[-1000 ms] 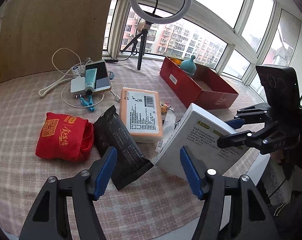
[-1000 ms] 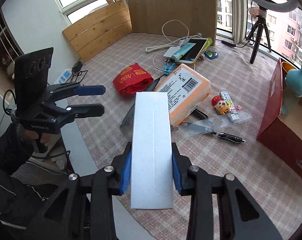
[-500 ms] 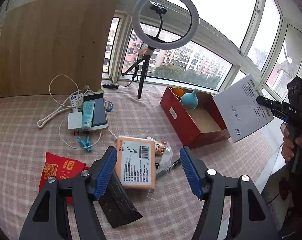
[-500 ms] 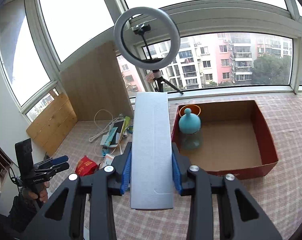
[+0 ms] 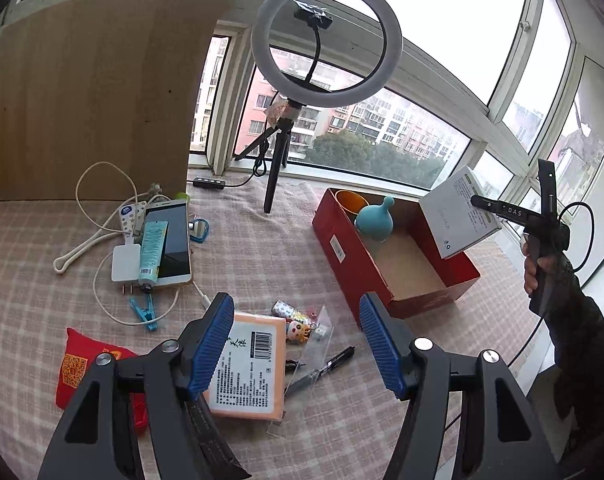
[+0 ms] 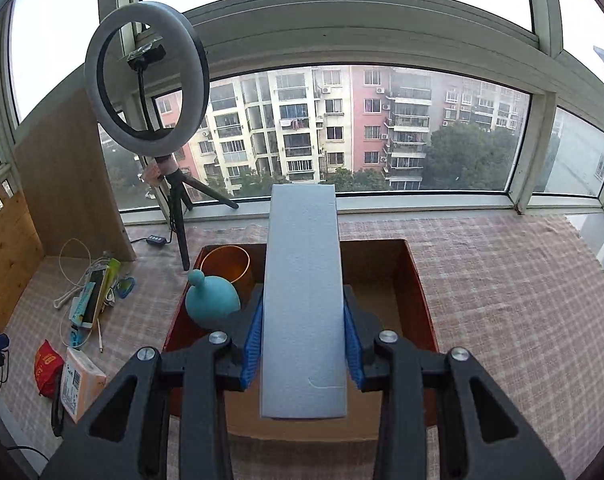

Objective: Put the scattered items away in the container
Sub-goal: 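Carry the white box with the right gripper over the red box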

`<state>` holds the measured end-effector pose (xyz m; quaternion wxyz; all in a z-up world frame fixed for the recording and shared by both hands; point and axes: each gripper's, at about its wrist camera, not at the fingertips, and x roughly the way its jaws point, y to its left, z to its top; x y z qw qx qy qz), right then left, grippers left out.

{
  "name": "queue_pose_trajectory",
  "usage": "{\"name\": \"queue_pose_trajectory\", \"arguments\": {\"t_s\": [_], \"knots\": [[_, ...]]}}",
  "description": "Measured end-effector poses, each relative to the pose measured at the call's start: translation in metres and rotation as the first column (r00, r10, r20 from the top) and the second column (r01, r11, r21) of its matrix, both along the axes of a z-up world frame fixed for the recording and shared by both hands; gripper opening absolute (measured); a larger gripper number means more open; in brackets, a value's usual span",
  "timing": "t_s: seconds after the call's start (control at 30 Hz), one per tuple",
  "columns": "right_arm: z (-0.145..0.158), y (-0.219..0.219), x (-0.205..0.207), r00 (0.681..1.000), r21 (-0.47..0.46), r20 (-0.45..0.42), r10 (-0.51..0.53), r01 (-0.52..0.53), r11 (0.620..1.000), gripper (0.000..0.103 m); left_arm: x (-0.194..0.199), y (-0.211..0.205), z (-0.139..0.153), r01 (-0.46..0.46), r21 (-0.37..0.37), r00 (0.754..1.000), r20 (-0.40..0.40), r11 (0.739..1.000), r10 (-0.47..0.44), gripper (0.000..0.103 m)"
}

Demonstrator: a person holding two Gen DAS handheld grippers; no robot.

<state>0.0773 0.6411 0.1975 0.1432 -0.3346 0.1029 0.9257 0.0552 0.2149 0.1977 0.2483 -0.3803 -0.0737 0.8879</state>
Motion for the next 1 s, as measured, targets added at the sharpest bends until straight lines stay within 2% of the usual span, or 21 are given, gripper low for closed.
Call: {"name": "queue_pose_trajectory", "arguments": {"t_s": [0.13,0.27,0.5,0.77,1.0], "knots": [[-0.030,0.013,-0.021,0.998,-0.035,0.055,0.021,-0.019,0.999,0.034,-0.011,0.019,-0.009,0.023,-0.013,0.999,0.035,1.000,-0.022,0.062],[-0.047,0.019,-0.037,0.992,0.053,0.125,0.034,-0.041,0.998,0.034,-0.020,0.032,-0.017,0.038,-0.037,0.998,0.059,0.999,-0.036,0.062],[-0.069,0.061,-0.048,0.985,0.021,0.173,-0.016,0.013,1.000,0.034,-0.031,0.042,-0.031,0.045,-0.035,0.994,0.098,0.998,-0.042,0.062],[-0.081,0.077,-0.065,0.969,0.038,0.244,-0.024,0.015,0.999,0.034,-0.034,0.042,-0.038,0.053,-0.047,0.992,0.118,0.997,-0.047,0.062],[-0.080,0.089,-0.063,0.957,0.055,0.286,-0.036,0.021,0.998,0.034,-0.035,0.036,-0.047,0.039,-0.049,0.989,0.143,0.998,-0.031,0.062]]}}
